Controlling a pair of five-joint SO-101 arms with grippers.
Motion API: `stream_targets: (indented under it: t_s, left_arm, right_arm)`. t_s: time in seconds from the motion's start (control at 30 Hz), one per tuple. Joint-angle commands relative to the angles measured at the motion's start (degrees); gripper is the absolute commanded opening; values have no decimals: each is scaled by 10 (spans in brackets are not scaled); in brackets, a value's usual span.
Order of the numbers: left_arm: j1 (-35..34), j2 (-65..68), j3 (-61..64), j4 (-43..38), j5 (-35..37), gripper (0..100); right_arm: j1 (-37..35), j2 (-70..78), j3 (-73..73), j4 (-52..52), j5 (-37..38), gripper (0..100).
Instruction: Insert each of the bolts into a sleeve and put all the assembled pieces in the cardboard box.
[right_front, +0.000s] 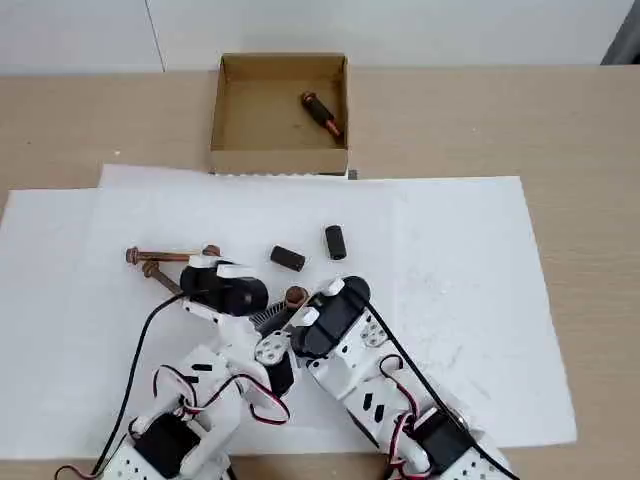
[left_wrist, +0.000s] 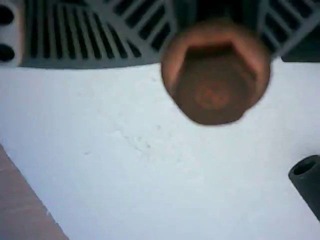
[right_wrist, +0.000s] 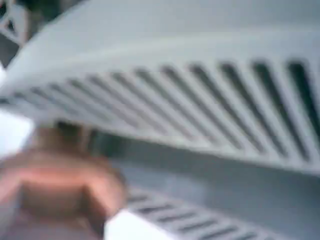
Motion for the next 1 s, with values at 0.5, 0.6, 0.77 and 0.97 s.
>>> stream_targets:
  t_s: [0.5, 0.6, 0.77, 0.97]
  left_arm:
    - [-52, 0, 9, 4, -76, 199]
    - [-76, 1, -8, 6, -96, 199]
    - [-80, 2, -20, 6, -110, 199]
    - [-81, 1, -42, 18, -109, 198]
  right_arm:
    - [3, -9, -31, -17, -3, 4]
    - [3, -9, -31, -17, -3, 4]
    - [3, -9, -31, -17, -3, 4]
    - [4, -9, -30, -17, -3, 4]
